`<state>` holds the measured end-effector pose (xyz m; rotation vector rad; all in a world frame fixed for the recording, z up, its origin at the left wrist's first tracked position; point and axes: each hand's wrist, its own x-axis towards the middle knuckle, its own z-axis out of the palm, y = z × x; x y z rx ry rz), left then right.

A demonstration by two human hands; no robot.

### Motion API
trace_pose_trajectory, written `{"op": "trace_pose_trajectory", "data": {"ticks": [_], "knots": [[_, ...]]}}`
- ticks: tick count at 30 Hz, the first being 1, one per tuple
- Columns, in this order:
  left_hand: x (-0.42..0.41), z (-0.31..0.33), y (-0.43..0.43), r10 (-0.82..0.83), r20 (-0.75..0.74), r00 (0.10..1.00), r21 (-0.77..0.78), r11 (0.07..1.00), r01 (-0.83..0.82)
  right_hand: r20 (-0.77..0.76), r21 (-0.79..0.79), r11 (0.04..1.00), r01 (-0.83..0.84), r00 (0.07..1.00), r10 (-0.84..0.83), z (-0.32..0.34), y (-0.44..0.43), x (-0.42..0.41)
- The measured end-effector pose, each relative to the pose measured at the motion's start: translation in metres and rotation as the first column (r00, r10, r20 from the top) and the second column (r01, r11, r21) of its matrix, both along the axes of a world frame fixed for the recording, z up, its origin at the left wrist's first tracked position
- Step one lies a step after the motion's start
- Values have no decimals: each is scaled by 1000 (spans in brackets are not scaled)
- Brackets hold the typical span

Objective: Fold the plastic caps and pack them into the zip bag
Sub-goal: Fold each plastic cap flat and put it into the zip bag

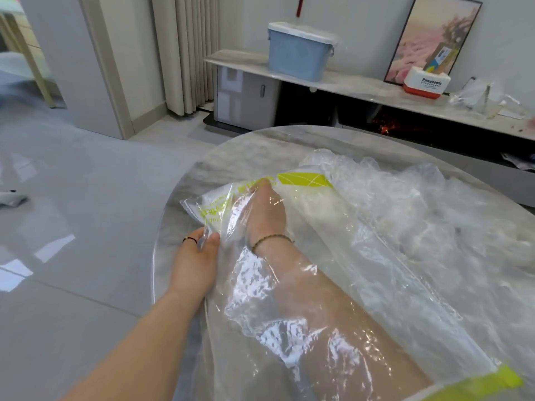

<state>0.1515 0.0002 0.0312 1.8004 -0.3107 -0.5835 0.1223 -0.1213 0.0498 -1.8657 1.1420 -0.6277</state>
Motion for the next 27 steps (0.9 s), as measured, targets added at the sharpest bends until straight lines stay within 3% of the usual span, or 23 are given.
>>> {"op": "trace_pose_trajectory", "data": {"ticks": [2,5,6,10,13,16,19,20,22,25,27], "knots": [[-1,1,-1,31,-2,1000,-14,999,-31,22,-26,998,50,999,-49,5,2,-2],[0,0,-3,78,-5,997,-13,997,-79,290,156,981,115,944,-157,6,-4,-11],[0,0,-4,96,-11,995,-13,995,-96,303,150,983,103,942,-145,7,-6,-18],[2,1,-9,158,-50,986,-37,987,-159,58,-74,996,-58,996,63,4,-6,-48],[2,2,-12,182,-42,983,-42,982,-183,14,-184,972,-148,988,154,1,4,-75],[2,6,-13,172,-11,985,-23,985,-172,16,-208,955,-213,975,221,-3,16,-103],[-1,12,-9,139,2,990,-12,990,-139,135,-112,962,-248,955,262,-7,32,-132],[-5,17,-6,113,22,993,5,994,-113,69,-141,956,-258,961,269,-9,36,-147],[-12,23,0,45,139,989,66,996,-55,-119,-163,931,-327,943,311,-14,48,-174],[-27,34,5,-66,370,927,185,983,-4,-170,-88,968,-234,961,217,-16,73,-221],[-46,44,7,-188,502,844,222,971,84,-304,-274,882,-385,904,300,-19,79,-257]]}}
